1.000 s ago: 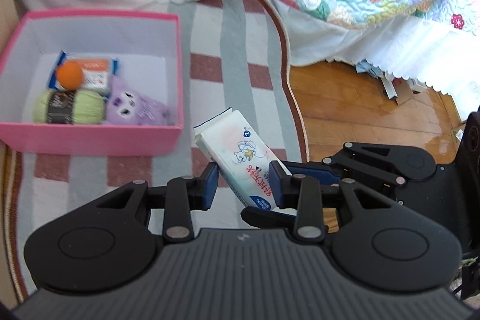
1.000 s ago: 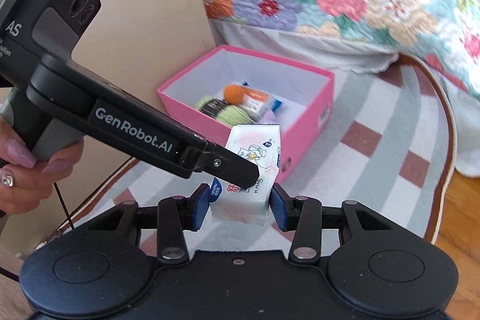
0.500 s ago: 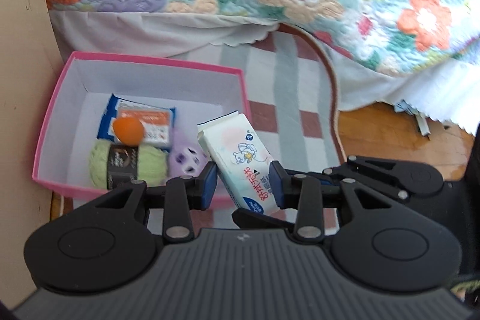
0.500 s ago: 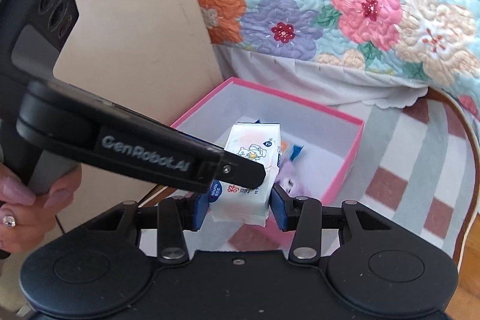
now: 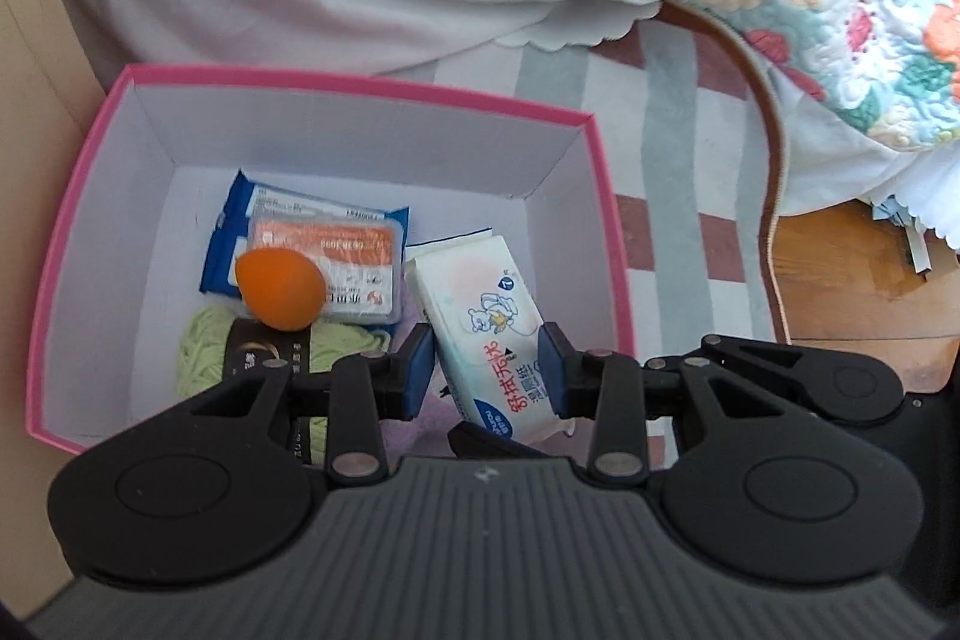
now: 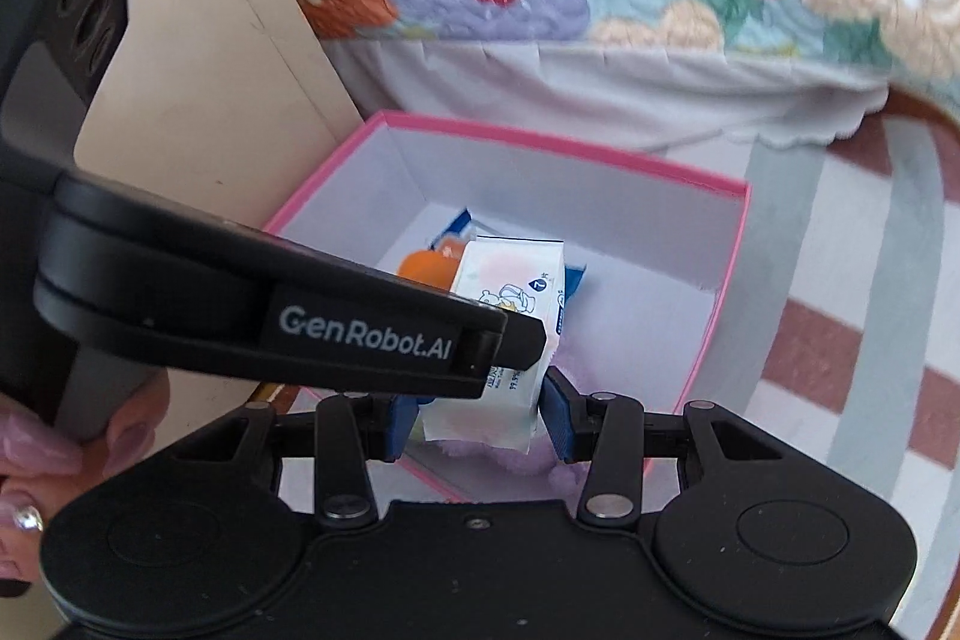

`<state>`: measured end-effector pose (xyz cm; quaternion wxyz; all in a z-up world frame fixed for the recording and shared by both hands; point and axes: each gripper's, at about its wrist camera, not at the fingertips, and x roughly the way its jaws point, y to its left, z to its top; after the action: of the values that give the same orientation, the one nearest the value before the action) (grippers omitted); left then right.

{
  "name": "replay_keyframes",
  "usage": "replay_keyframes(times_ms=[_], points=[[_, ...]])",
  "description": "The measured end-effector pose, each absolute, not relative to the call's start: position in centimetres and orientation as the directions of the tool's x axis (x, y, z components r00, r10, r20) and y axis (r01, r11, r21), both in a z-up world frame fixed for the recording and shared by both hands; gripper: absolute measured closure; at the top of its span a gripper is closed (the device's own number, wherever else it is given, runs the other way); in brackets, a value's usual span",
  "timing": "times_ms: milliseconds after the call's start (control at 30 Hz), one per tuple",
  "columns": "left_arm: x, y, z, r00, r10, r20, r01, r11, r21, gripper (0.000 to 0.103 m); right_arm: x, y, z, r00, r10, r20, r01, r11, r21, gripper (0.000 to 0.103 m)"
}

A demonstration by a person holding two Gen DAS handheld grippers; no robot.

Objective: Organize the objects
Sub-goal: 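Lower the tissue packet into the pink box and open the right tool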

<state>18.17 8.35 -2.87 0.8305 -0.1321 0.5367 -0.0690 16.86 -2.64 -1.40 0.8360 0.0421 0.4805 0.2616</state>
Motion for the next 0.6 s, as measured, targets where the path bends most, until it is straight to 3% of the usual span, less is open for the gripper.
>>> replay_keyframes(times_ms=[333, 600], points=[[18.3, 9.2, -5.5, 0.414, -0.251, -0.875, -0.052, 0.953, -0.298, 0.068, 17.7, -2.0, -3.9, 0.366, 0.493, -0.79, -0.393, 0.851, 0.349, 0.054], [18.1, 9.1, -6.4, 0.43, -0.23, -0.873, -0.055, 0.959, -0.279, 0.068, 17.5, -1.6, -4.3, 0.358, 0.482, -0.8, -0.448, 0.84, 0.305, 0.044]])
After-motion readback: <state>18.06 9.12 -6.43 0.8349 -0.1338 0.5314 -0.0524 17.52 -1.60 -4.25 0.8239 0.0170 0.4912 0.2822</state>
